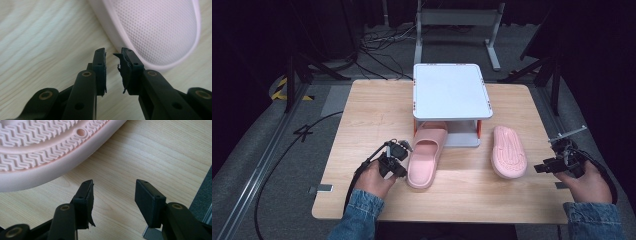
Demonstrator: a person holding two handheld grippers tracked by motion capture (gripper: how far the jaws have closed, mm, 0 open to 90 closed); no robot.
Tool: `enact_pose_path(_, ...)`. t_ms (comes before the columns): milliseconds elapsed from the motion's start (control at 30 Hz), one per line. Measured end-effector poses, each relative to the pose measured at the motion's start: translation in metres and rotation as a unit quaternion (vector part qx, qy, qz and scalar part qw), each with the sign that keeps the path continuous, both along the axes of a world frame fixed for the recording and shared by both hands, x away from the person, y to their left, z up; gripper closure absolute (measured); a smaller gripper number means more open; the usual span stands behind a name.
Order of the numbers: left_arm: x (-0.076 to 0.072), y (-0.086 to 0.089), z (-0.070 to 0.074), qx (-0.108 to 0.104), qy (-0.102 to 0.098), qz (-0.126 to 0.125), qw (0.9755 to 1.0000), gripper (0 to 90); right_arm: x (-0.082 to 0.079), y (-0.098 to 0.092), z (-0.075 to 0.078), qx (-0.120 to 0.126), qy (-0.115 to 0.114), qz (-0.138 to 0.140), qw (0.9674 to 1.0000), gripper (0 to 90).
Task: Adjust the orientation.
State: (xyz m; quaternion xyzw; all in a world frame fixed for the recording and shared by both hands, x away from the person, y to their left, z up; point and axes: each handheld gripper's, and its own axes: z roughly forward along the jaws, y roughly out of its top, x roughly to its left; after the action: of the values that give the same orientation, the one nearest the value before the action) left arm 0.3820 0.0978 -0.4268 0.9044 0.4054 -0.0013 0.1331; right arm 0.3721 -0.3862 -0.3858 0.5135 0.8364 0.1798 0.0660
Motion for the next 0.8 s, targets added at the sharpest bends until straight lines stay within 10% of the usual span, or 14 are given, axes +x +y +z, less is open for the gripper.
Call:
enact_pose_path(500,-0.017,-0.031,0.016,-0.012,-0.018,-0.042,0.9989,66.5,-0.004,-0.005,0.0,0.001,0.001,-0.01,0.9999,49.4)
enact_pose_path(800,-0.061,-0.074,0.023,-0.019,0.003,-0.129,0.9914,65.4,-0.006,-0.006,0.001,0.002,-0.001,-0.008,1.0,49.4)
